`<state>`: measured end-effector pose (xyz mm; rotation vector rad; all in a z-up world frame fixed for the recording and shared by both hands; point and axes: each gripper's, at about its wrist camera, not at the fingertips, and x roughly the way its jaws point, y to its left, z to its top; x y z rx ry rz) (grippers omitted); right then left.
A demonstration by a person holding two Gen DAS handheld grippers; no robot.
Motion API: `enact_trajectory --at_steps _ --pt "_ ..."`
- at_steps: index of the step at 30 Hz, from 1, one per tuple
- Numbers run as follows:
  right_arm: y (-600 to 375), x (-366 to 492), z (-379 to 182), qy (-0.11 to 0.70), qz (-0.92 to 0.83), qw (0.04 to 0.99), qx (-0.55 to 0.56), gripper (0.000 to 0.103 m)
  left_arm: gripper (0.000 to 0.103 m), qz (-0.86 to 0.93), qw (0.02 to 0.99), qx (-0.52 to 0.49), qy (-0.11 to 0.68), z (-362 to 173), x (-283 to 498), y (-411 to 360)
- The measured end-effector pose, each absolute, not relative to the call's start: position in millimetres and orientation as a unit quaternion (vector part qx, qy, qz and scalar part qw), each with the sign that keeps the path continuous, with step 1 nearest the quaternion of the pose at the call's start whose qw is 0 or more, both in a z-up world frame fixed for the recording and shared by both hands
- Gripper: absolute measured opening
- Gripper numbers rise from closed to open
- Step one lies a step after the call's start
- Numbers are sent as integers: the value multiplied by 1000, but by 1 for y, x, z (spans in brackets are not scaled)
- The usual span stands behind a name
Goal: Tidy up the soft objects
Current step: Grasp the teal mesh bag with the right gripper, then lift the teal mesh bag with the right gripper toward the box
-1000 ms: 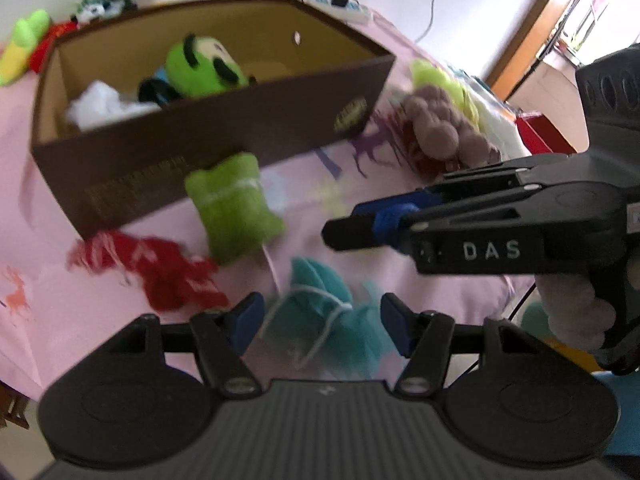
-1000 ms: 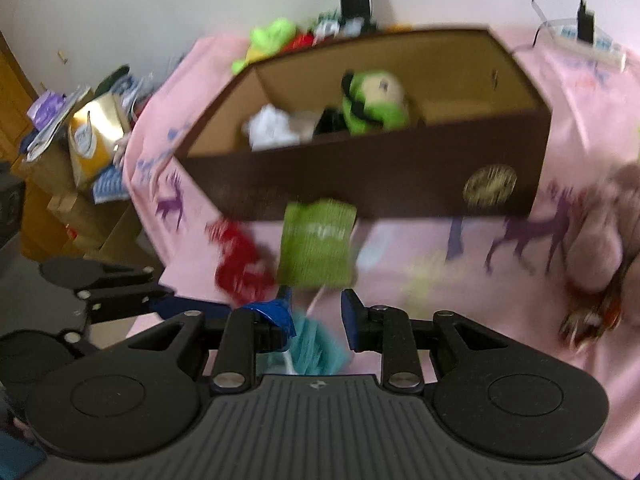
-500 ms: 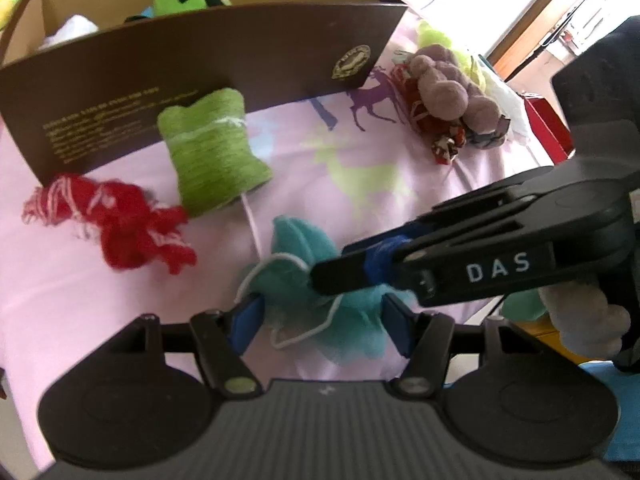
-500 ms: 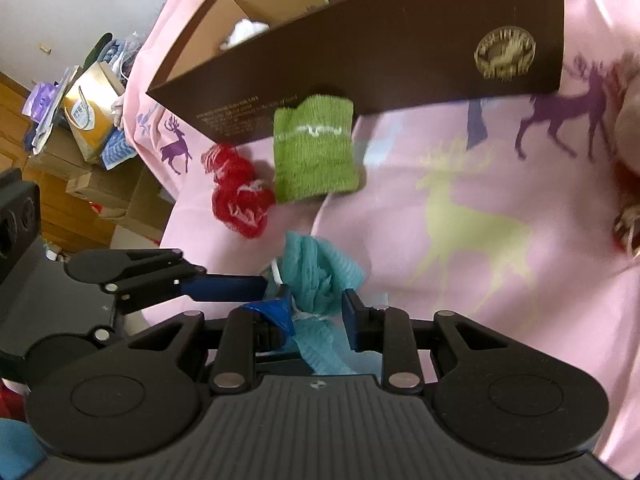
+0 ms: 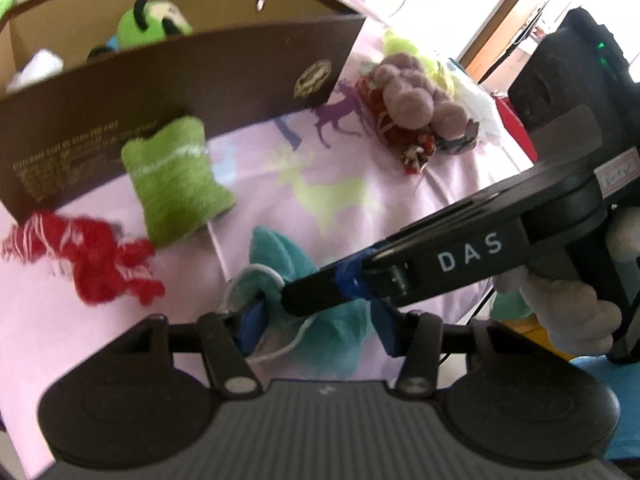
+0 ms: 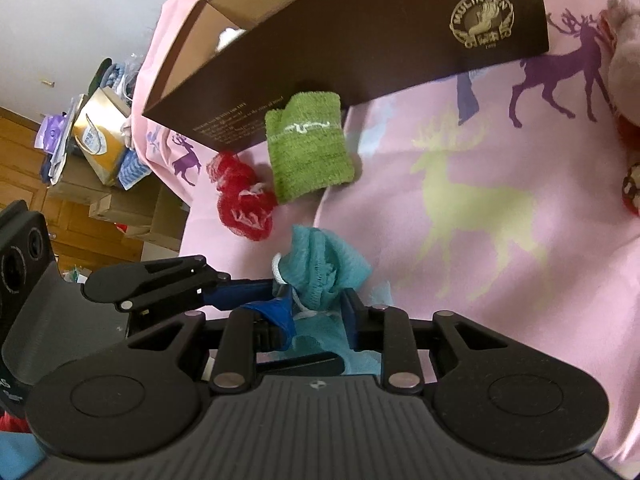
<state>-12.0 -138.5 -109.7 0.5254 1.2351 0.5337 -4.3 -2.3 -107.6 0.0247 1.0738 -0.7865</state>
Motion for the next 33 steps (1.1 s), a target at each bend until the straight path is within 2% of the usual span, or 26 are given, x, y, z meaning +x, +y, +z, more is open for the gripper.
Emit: enact_trajectory --at_steps 12,23,33 --pt "-152 -11 -67 503 255 789 245 8 52 -391 823 22 412 -54 -4 -8" --pt "-154 15 -8 393 275 846 232 8 52 -387 869 32 306 9 13 -1" --pt "-142 61 24 306 291 886 193 8 53 -352 906 28 231 40 60 12"
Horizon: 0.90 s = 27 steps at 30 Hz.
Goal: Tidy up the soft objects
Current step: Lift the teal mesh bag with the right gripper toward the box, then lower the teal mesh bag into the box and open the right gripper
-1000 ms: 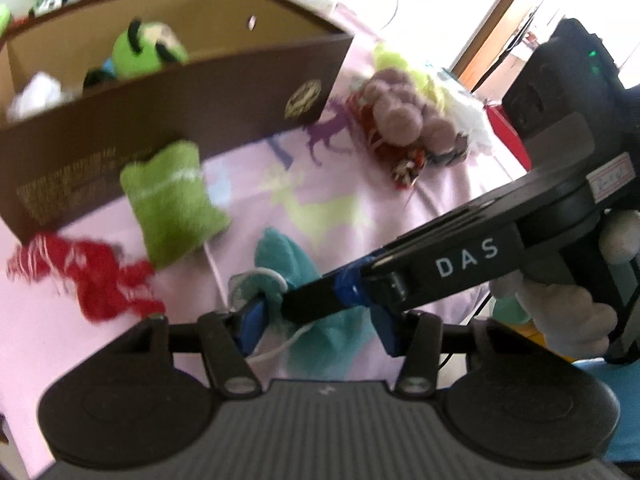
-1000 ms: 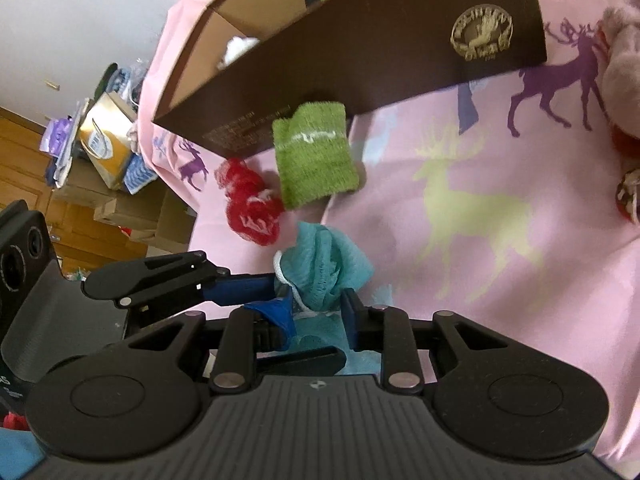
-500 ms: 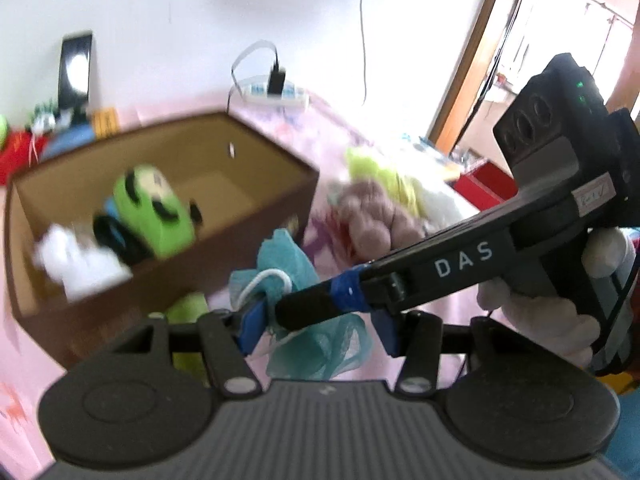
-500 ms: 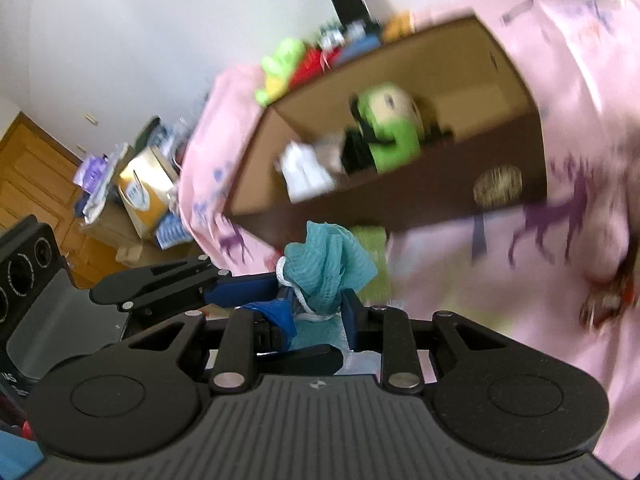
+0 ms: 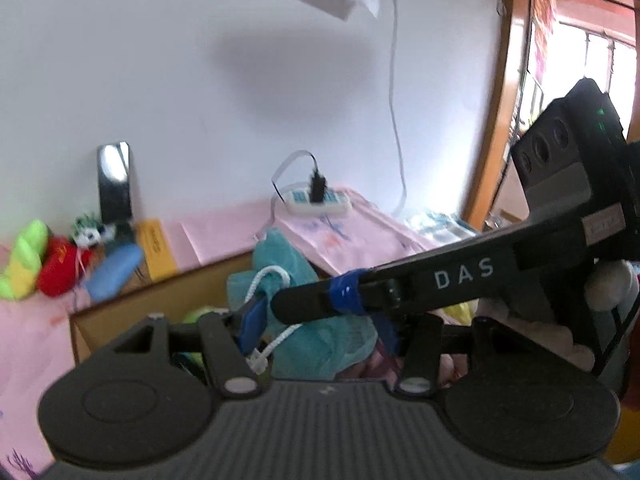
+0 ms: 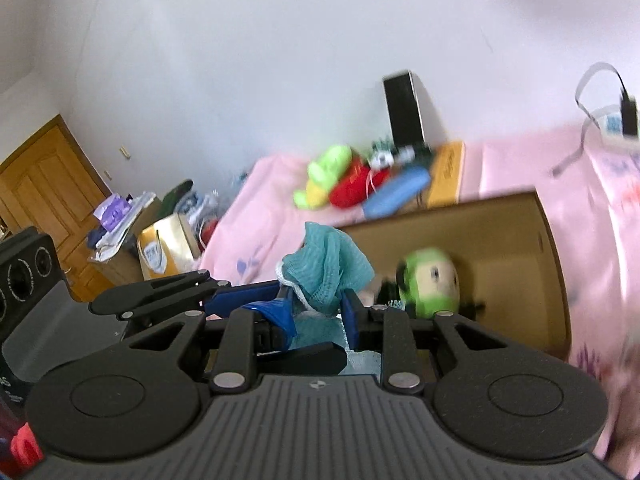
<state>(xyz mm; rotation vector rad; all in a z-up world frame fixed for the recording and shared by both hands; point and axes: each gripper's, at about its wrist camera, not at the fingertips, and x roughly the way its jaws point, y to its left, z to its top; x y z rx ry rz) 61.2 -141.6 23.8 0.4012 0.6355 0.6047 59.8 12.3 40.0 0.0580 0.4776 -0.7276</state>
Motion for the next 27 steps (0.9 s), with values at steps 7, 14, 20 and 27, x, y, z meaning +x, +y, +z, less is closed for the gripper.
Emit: enact_trajectory --at_steps 7,14,20,27 --pt "-130 94 10 300 283 895 173 8 53 -333 912 -9 240 15 99 24" --pt "-113 112 -24 341 271 892 121 8 52 -315 900 -28 299 -29 120 25" --pt "-108 123 -48 401 265 869 119 8 52 -318 878 -35 355 -57 131 25" --pt "-110 126 -62 448 255 848 122 12 54 -323 860 -47 391 -72 134 24"
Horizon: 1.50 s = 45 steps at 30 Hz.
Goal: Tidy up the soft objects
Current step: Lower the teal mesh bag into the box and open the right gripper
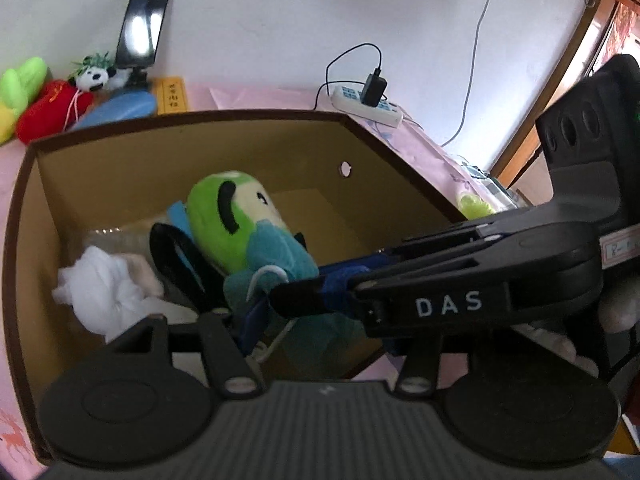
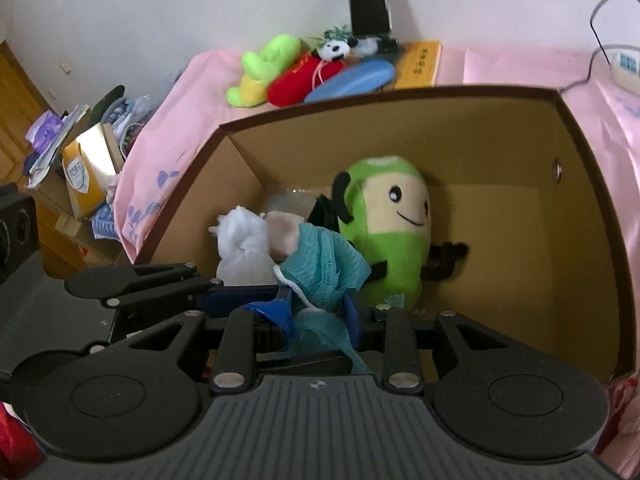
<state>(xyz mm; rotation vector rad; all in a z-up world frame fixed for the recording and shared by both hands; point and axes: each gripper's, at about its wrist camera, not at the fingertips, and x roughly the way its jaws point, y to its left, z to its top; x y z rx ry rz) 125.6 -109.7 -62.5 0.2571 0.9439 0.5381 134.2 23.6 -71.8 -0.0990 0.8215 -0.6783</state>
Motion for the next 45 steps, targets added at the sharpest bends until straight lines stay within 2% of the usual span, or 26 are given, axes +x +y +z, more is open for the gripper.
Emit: enact_trajectory --at_steps 9,45 --pt "-113 125 -63 457 251 842 138 13 65 -312 862 -39 397 -72 139 23" --pt "-115 92 -39 411 223 874 129 13 68 -257 897 11 360 -36 91 19"
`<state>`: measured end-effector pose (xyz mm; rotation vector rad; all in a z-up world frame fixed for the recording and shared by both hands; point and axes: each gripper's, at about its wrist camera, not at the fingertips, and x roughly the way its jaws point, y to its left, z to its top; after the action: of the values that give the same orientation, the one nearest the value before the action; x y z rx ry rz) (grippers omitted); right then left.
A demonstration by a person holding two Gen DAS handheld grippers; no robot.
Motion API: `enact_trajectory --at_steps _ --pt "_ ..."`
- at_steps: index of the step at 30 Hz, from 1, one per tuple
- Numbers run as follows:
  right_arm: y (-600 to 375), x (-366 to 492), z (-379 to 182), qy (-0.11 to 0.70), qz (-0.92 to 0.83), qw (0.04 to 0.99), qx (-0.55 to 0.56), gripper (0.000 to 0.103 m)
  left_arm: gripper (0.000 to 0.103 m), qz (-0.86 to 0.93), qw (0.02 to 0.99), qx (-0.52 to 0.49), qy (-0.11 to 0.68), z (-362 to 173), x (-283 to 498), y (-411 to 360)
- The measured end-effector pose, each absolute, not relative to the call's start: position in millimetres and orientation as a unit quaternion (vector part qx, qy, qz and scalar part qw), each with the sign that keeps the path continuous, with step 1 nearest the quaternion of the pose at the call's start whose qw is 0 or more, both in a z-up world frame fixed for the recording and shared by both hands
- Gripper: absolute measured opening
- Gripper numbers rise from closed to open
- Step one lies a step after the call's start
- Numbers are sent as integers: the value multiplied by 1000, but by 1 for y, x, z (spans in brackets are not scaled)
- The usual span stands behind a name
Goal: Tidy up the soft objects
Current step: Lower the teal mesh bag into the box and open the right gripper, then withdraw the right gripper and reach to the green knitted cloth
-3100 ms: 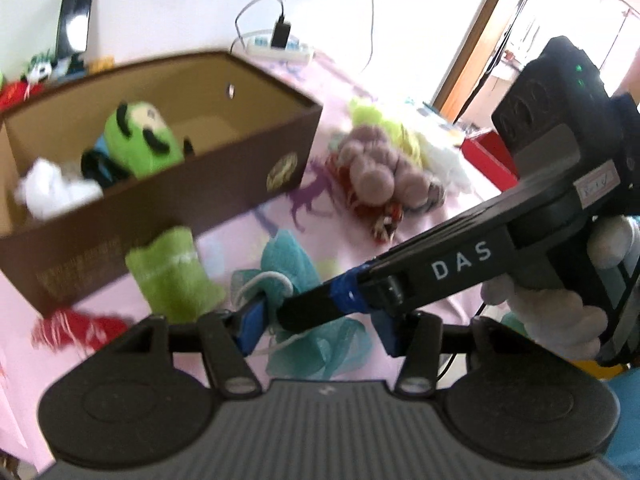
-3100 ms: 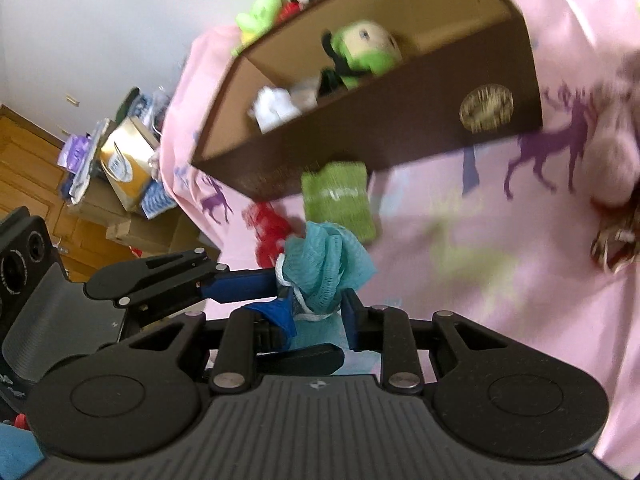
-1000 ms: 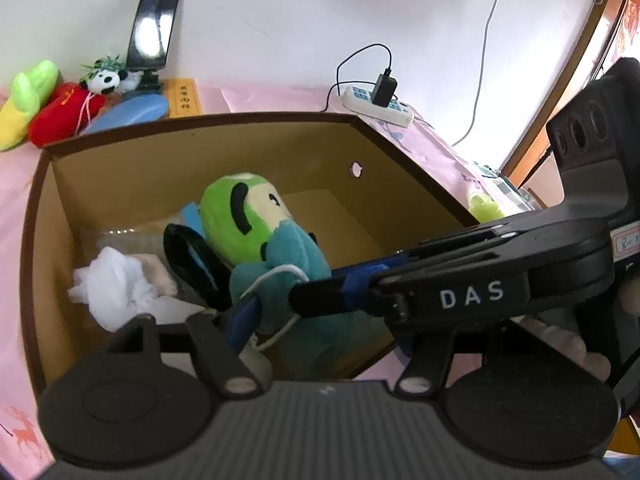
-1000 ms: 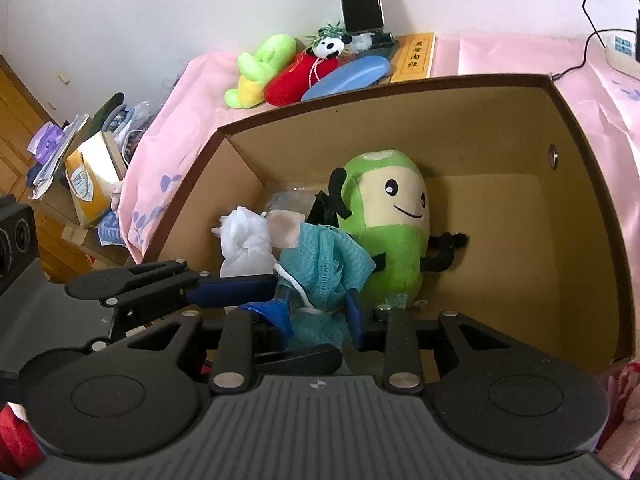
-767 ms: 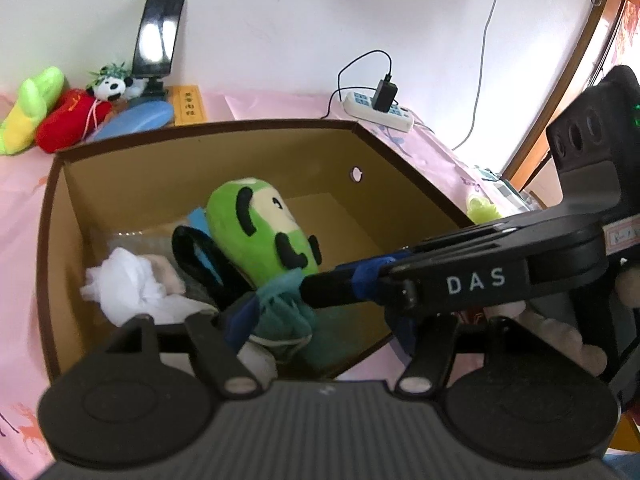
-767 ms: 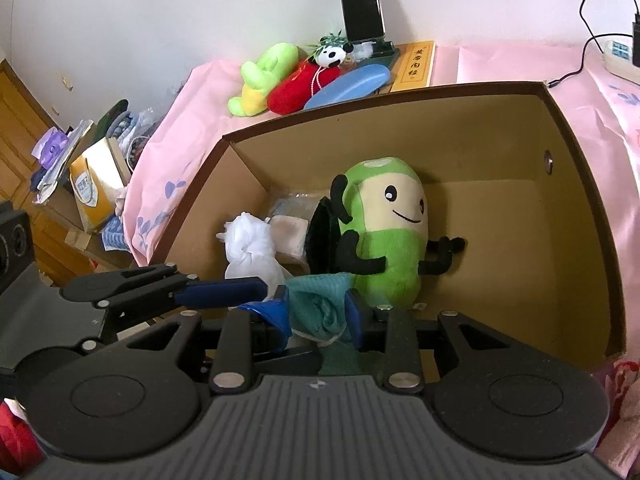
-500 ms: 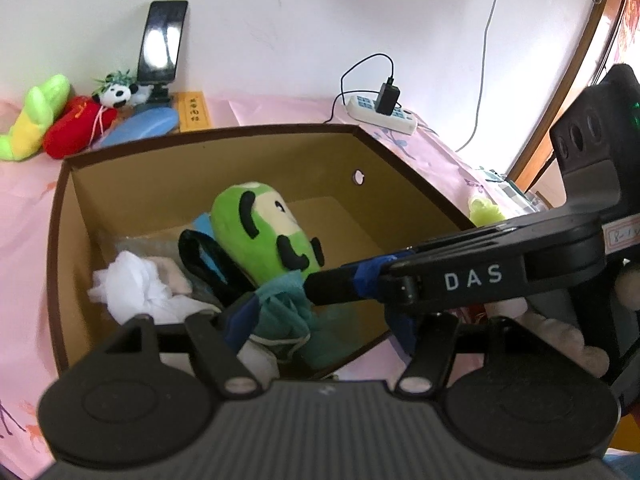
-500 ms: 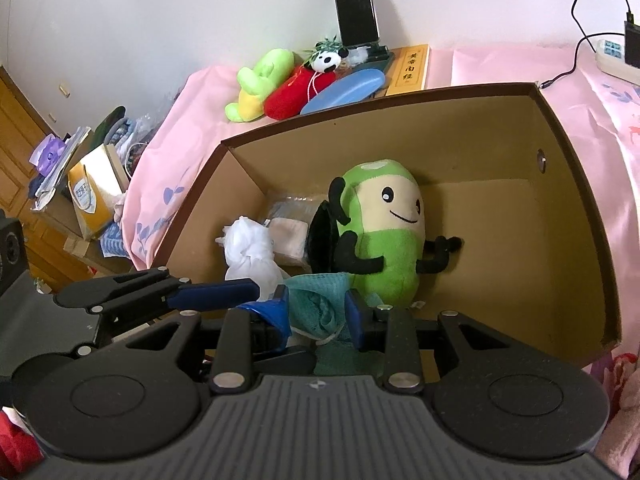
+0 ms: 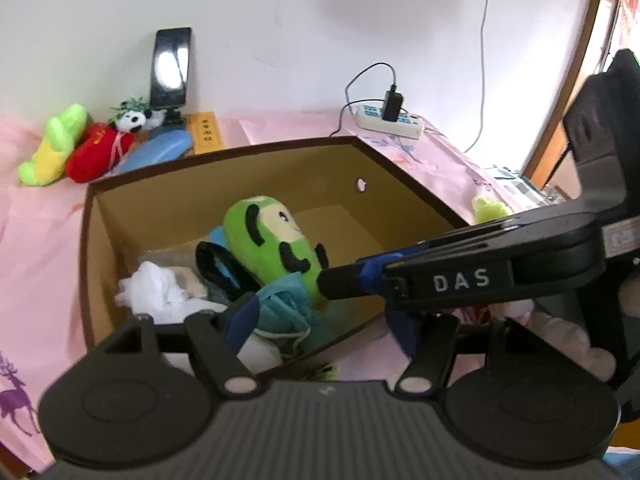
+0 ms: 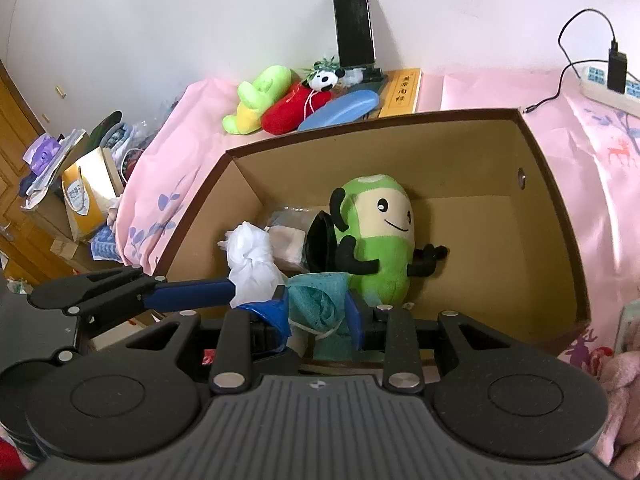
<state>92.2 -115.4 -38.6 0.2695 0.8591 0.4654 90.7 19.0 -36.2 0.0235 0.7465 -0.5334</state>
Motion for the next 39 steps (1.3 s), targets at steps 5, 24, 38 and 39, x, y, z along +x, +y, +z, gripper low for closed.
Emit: enact_trajectory --at_steps 5,24,38,39 --pt "-113 81 -34 401 215 882 126 13 68 -239 900 8 365 -33 86 27" --pt "-104 40 -25 388 204 888 136 13 70 -191 910 27 367 -25 50 41" --pt "-107 21 -32 399 179 886 157 13 71 -179 909 43 374 -29 36 36" --pt "-107 20 -33 400 178 885 158 13 71 -178 908 44 376 -29 35 36"
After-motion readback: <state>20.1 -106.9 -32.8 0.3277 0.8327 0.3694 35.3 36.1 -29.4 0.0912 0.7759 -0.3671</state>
